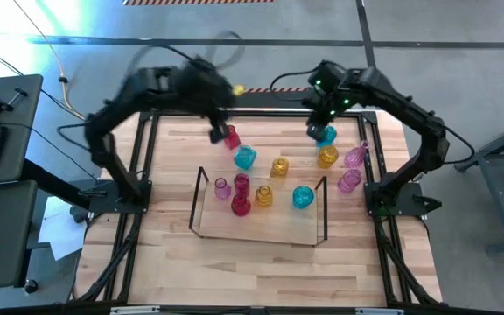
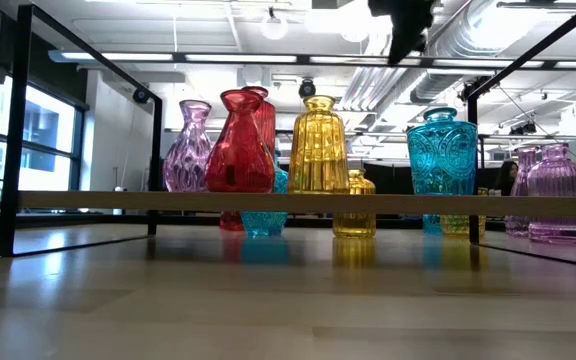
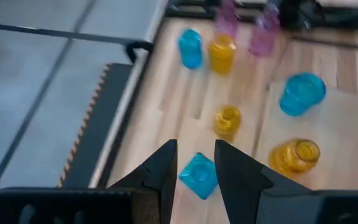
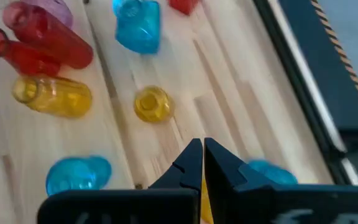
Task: Sort vases onto shelf
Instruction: Put the bottom yellow vase on the shelf aligned with the other yellow vase
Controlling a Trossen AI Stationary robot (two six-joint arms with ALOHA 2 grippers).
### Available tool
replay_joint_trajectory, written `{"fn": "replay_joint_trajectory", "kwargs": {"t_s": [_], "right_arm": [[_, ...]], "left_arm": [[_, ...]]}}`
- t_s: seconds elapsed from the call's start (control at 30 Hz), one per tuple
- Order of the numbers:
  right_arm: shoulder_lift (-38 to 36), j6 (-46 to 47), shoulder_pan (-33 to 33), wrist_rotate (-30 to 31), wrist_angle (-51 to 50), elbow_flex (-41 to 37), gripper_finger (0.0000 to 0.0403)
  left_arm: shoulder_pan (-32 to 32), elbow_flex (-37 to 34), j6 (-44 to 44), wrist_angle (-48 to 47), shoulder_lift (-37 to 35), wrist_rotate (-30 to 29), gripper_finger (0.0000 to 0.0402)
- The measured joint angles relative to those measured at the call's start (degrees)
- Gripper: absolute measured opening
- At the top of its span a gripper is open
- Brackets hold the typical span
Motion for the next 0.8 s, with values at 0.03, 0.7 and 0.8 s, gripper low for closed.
{"fn": "replay_joint_trajectory", "kwargs": {"t_s": [0.03, 0.7, 0.8], "right_arm": [[0.0, 0.0, 0.4, -1.6, 2.3, -1.6, 0.0], [7.9, 9.3, 7.3, -21.4, 38.2, -9.2, 0.0], [12.5, 9.1, 7.2, -21.6, 34.9, -4.1, 0.0]], "left_arm": [[0.5, 0.1, -0.4, 0.0, -1.2, -0.8, 0.0099], [15.8, -0.1, 3.7, -12.2, -10.3, -0.4, 0.0099], [16.9, -0.1, 5.3, -12.2, -10.0, -0.3, 0.0099]]}}
